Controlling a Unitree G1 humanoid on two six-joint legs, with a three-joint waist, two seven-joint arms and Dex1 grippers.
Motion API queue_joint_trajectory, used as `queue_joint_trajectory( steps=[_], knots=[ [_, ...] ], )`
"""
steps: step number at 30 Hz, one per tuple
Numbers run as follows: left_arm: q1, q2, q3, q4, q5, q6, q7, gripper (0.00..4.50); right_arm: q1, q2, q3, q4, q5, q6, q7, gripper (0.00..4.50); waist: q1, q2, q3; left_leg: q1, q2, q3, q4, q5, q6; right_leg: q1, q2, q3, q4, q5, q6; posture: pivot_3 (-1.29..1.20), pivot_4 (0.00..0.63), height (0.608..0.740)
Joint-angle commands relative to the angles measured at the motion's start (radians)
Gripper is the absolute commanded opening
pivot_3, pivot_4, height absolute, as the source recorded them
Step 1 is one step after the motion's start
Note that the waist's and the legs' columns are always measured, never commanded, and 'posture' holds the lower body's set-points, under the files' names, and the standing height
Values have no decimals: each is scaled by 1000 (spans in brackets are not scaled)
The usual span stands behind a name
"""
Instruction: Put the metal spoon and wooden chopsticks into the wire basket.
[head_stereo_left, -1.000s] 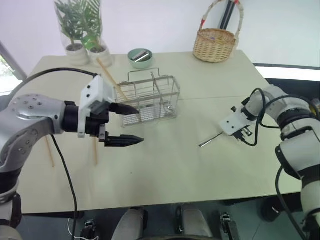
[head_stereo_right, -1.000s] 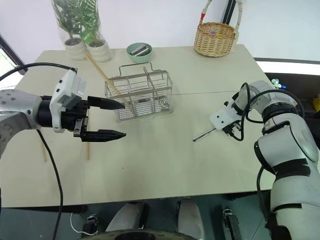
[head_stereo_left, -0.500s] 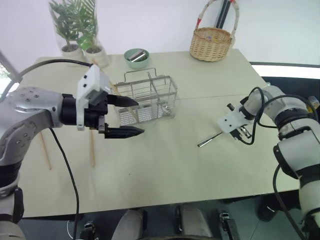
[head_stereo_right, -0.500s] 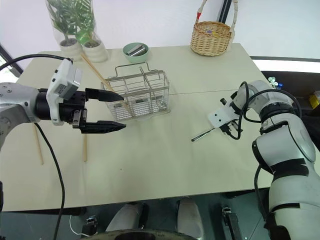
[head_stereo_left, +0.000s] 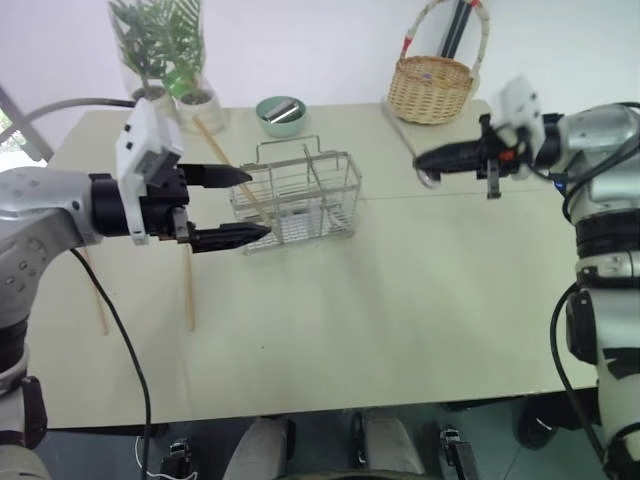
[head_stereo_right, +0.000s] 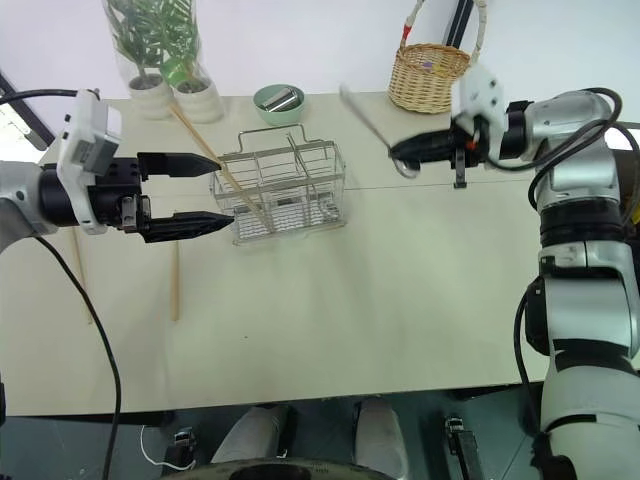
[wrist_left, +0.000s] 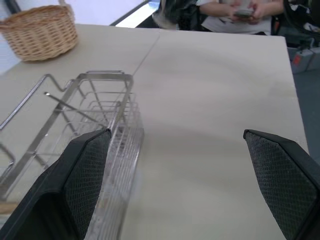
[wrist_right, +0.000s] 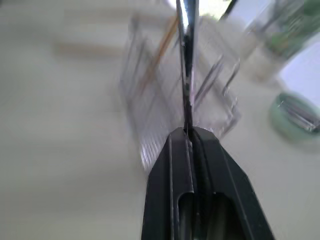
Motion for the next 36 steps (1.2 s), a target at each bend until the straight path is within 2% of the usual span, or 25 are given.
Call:
queue_joint_trajectory(
  steps=[1,5,10,18,21,28,32,36],
  knots=[
    [-25,5,34,12,13,-32,10,4500,16,93,-65,-244,104,235,-249,31,3,0,0,0,0,0,0,0,0,0,-1,0,0,0,0,0,150,650],
    [-38,-1,25,25,19,-41,13,4500,65,242,-34,-383,84,317,-469,31,7,-2,-1,0,0,0,0,0,0,-1,0,0,2,0,-1,0,150,650],
    [-40,-2,26,26,26,-47,19,4500,90,363,26,-327,-23,240,-641,31,8,-3,-2,-1,-2,0,1,0,0,-5,0,-2,1,1,0,0,150,650],
    [-15,18,63,-2,12,-37,36,4500,110,416,57,-148,-115,112,-730,31,1,-3,-2,-3,-2,1,0,1,-1,-9,0,-2,3,1,0,0,150,650],
    [-6,21,76,-11,9,-32,48,4500,131,422,57,-151,-114,149,-741,917,-1,-3,-2,-3,-2,1,0,1,0,-10,0,-2,3,1,0,0,150,650],
    [11,23,93,5,24,-46,65,4500,128,405,27,-194,-118,169,-794,4435,0,-3,-2,-3,0,1,1,1,0,-10,2,-2,4,1,-1,0,150,650],
    [-4,3,112,43,55,-58,134,4500,95,343,-29,-277,-45,224,-739,4435,6,-3,-2,-3,0,1,1,1,0,-10,3,-2,4,1,-1,0,150,650],
    [-41,-41,185,120,69,-30,292,4500,85,210,-99,-440,147,368,-558,4435,7,-3,-2,-3,0,1,1,1,0,-10,3,-2,3,1,-1,0,150,650]
  ],
)
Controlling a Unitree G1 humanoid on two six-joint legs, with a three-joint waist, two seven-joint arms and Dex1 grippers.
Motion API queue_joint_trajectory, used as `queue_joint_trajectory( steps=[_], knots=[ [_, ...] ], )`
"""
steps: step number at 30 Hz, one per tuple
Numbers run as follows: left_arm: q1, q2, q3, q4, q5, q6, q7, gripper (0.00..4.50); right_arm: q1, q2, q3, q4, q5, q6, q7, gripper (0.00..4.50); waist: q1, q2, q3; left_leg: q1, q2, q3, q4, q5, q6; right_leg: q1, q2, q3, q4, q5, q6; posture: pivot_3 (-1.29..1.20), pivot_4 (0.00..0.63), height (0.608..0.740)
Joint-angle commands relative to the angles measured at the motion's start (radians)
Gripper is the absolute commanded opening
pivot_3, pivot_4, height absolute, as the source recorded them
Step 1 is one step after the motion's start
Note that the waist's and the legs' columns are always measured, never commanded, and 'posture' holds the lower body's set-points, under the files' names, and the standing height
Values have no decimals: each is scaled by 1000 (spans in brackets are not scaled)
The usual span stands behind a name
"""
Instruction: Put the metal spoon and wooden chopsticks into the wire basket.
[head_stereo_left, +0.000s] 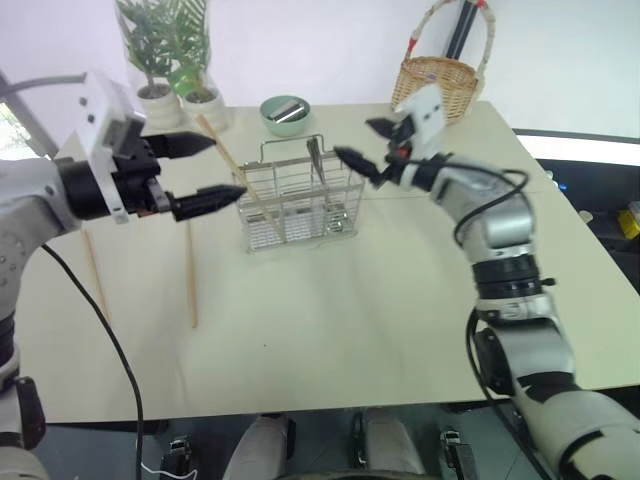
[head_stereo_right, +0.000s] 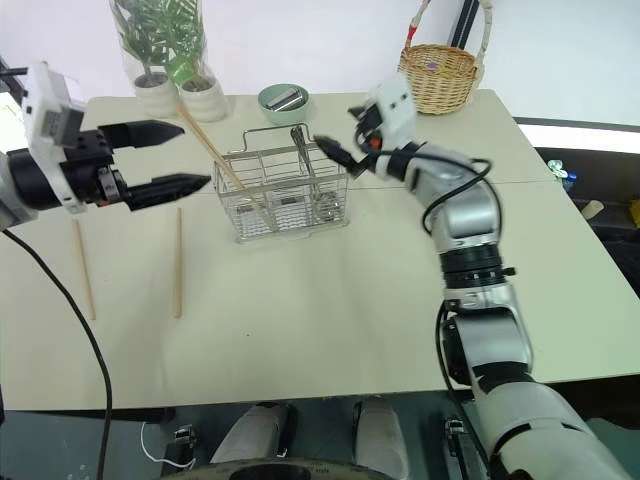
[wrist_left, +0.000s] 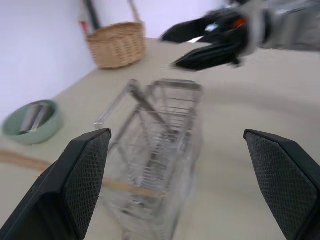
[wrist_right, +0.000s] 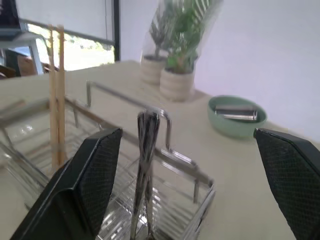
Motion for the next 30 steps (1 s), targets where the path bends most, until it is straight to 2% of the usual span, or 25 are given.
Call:
queue_joint_trajectory(
  steps=[1,4,7,11,14,21,30],
  knots=[
    [-52,-24,106,62,31,14,162,4500,-28,-125,-87,-187,189,117,175,4435,0,0,0,0,0,0,0,0,0,0,0,0,0,0,0,0,150,650],
    [-90,-39,134,135,74,72,311,4500,31,-250,-127,-306,319,209,308,4435,1,-1,-1,0,0,0,-1,-1,1,2,0,0,-2,0,0,0,150,650],
    [-141,-50,128,252,173,146,491,4500,136,-352,-153,-414,404,268,391,4435,2,-2,-1,2,0,0,-1,-1,2,8,0,-1,-3,0,1,0,150,650],
    [-221,-133,176,399,276,262,745,4500,287,-422,-170,-514,457,297,429,4435,4,-2,-1,5,0,0,0,-1,2,11,-1,-1,-3,0,1,0,150,650],
    [-242,-168,166,488,356,283,840,4500,385,-450,-176,-568,473,309,430,4435,5,-3,-2,6,0,0,0,-1,2,11,-3,-1,-3,0,2,0,150,650],
    [-249,-214,152,765,483,242,924,4500,605,-486,-217,-688,474,283,409,4435,15,-7,-4,4,-1,1,0,-1,1,10,-5,-1,-3,0,2,0,150,650],
    [-275,-236,191,1046,522,124,935,4500,671,-476,-291,-747,559,322,301,4435,34,-12,-7,2,0,0,1,-1,0,9,-5,-1,-3,0,1,0,150,650]
  ],
)
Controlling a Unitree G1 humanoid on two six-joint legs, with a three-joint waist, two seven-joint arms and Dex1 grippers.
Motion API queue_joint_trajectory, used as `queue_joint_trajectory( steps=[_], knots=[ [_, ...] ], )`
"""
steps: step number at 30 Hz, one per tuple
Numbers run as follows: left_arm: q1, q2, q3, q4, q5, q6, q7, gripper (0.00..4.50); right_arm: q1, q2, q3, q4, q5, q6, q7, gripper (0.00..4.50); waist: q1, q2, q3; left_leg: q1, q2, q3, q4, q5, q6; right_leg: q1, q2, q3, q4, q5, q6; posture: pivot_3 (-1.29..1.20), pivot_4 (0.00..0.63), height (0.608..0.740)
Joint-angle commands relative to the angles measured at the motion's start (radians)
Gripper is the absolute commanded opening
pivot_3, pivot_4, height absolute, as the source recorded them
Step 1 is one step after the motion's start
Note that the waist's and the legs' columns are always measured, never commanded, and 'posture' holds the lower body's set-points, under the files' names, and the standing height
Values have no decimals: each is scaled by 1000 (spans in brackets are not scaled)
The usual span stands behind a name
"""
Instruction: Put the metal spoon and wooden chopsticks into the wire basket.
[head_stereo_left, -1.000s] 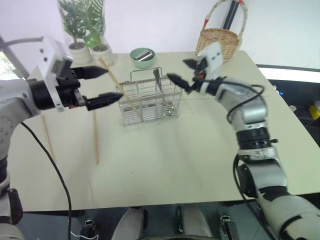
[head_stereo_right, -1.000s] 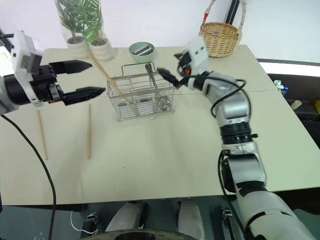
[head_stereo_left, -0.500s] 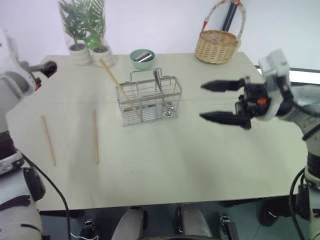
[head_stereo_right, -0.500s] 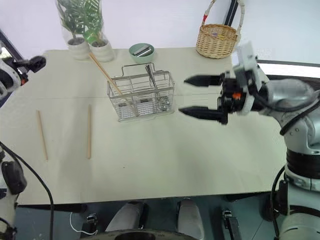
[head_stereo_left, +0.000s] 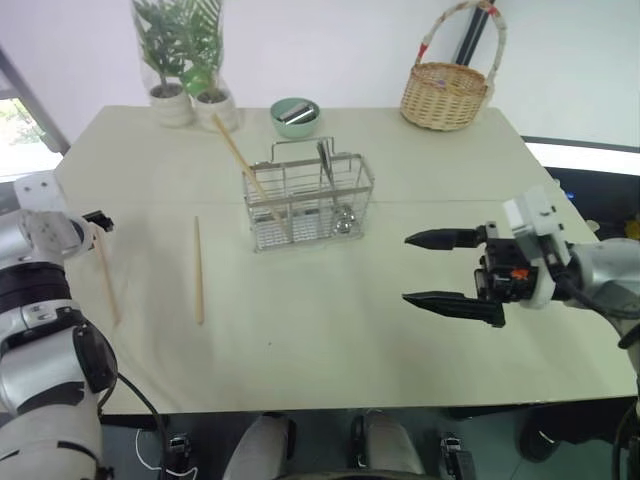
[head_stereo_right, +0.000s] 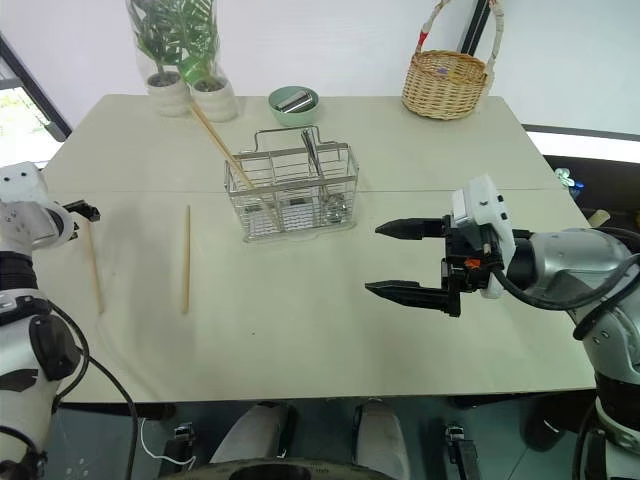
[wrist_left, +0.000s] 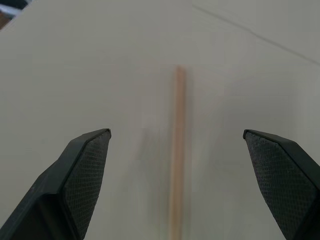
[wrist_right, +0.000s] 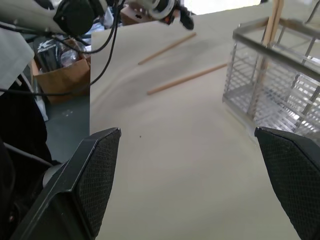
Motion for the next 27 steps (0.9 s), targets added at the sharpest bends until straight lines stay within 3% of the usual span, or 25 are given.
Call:
queue_joint_trajectory(
  steps=[1,10,13,20,27],
  knots=[
    [-48,6,30,109,9,-75,6,4500,10,-11,-49,-38,59,9,-35,4435,1,-1,-1,0,0,0,0,0,0,0,0,0,0,0,0,0,150,650],
    [-112,-7,-29,383,30,-211,-116,4500,15,-13,-63,-47,111,14,-100,4435,25,2,-4,0,0,0,0,0,0,0,-1,0,1,0,0,0,150,650],
    [-132,-4,-34,409,36,-226,-134,3661,15,-12,-62,-45,122,13,-112,4500,25,3,-4,0,0,0,0,0,0,1,-1,-1,1,0,0,0,150,650],
    [-164,10,-40,435,44,-226,-139,164,13,-6,-55,-39,128,3,-129,4500,25,2,-4,0,0,0,1,0,0,1,-1,-1,1,0,0,0,150,650],
    [-195,8,-48,375,44,-249,-155,32,9,3,-37,-20,108,-19,-133,4500,21,2,-4,-1,0,0,0,0,0,0,-1,-1,0,0,0,0,150,650]
  ],
)
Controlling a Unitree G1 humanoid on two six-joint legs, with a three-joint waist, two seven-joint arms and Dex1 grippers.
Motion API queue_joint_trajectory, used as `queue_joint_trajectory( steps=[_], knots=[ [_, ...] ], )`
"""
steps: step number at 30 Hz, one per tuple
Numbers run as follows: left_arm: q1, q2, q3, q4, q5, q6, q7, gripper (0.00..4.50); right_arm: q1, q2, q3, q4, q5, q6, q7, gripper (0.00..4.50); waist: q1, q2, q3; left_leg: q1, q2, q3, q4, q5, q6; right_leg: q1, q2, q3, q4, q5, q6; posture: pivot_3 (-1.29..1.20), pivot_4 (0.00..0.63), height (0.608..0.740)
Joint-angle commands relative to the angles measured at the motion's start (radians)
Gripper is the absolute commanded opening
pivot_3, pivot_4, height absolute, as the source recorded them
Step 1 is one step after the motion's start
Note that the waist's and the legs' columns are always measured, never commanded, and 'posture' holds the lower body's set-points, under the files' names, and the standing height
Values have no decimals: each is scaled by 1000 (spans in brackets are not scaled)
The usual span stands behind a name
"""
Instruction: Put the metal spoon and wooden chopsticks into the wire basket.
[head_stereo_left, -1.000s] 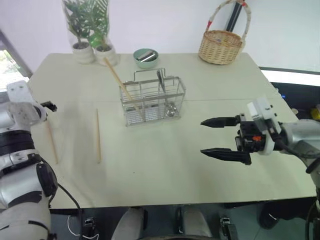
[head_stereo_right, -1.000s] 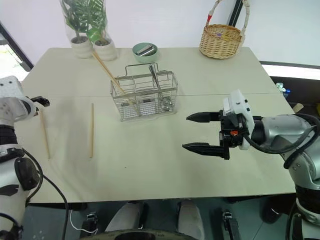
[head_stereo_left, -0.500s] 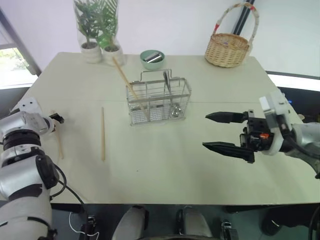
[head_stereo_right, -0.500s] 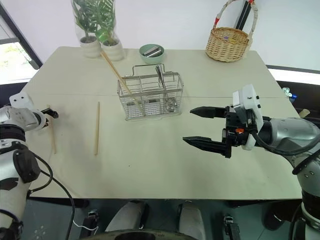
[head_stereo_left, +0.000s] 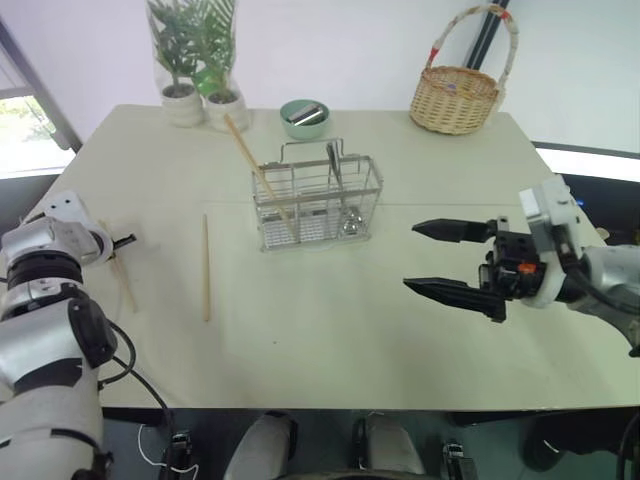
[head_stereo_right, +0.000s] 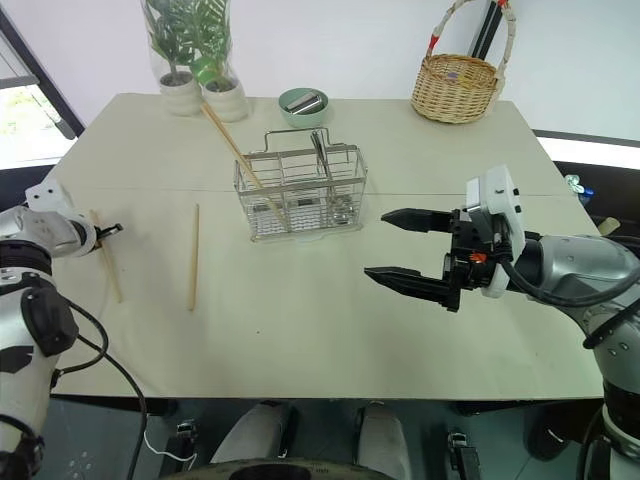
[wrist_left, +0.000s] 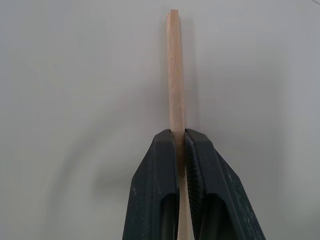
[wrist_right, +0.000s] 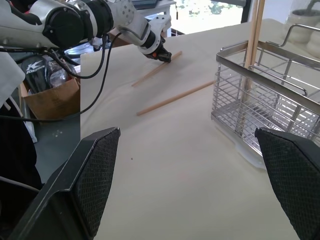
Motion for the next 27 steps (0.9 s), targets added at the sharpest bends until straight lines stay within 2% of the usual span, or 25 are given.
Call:
queue_joint_trajectory(
  steps=[1,5,8,13,19,27],
  knots=[
    [-39,2,-13,-79,3,-67,-20,32,-7,-5,-10,6,-4,-29,2,4500,0,-1,0,0,0,0,0,0,0,0,0,0,0,0,0,0,150,650],
    [-66,-24,-12,-321,-21,-297,-82,32,-1,-22,-31,18,0,-20,-5,4500,1,-8,2,-2,1,-1,0,0,-1,-2,0,0,0,0,0,0,150,650],
    [-85,-97,22,-591,-122,-391,-159,32,3,-24,-45,8,19,-6,-26,4500,2,-8,2,-3,1,0,1,0,-1,-1,-1,0,-2,0,0,0,150,650],
    [-154,-237,58,-848,-312,-315,-163,32,22,0,-40,-21,29,-7,-82,4500,-1,-6,0,-2,0,1,1,0,-1,1,-2,0,-4,0,0,0,150,650],
    [-141,-369,-58,-993,-383,-241,-205,32,50,21,-38,-49,34,-19,-133,4500,-2,-3,2,-1,1,1,1,0,0,1,1,0,-2,0,0,0,150,650],
    [26,-469,-212,-986,-288,-331,-284,32,95,52,-65,-81,52,-36,-200,4500,-2,-3,2,1,1,1,1,1,0,3,1,0,-2,0,0,0,150,650]
  ],
)
